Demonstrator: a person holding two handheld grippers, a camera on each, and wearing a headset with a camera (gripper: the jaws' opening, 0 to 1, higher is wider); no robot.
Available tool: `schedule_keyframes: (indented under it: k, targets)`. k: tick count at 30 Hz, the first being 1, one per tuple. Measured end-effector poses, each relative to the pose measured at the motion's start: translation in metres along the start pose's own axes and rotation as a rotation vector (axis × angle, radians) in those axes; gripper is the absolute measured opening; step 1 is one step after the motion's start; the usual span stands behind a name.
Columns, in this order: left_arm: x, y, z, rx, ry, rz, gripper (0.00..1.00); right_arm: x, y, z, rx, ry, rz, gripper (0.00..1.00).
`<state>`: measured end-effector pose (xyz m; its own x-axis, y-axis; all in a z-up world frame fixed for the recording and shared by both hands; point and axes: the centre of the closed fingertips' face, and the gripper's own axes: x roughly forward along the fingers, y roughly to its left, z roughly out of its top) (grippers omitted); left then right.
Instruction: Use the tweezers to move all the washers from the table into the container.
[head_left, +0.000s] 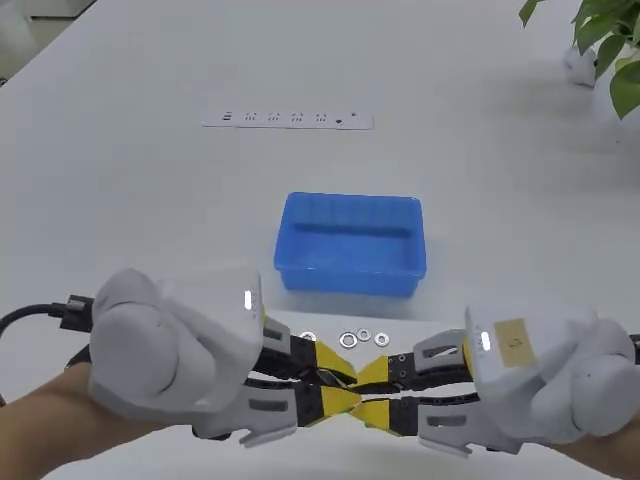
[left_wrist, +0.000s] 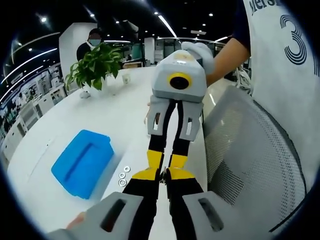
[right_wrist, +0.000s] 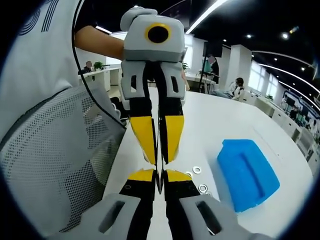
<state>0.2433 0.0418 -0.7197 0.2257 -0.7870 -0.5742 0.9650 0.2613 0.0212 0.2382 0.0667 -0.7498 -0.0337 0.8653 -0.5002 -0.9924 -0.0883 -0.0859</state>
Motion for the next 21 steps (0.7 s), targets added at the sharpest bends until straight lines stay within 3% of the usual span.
schedule_keyframes:
  k: [6,12,15,19,21]
  targets:
    - [-0.001,0.000,0.008,-0.007,-0.056,0.012,0.09,-0.001,-0.002,0.003,0.021,-0.029,-0.010,0.07]
    - [0.003,-0.001,0.011,-0.029,-0.078,0.019,0.09,0.001,0.000,0.001,-0.003,-0.006,0.005,0.07]
    - [0.002,-0.004,0.017,-0.037,-0.117,0.031,0.09,0.001,0.000,-0.002,0.004,-0.001,0.010,0.07]
    - [0.001,-0.004,0.015,-0.040,-0.114,0.034,0.10,0.001,0.002,-0.002,-0.003,0.001,0.013,0.07]
    - [0.001,-0.005,0.011,-0.054,-0.099,0.035,0.15,0.002,0.002,-0.001,0.017,-0.014,0.016,0.07]
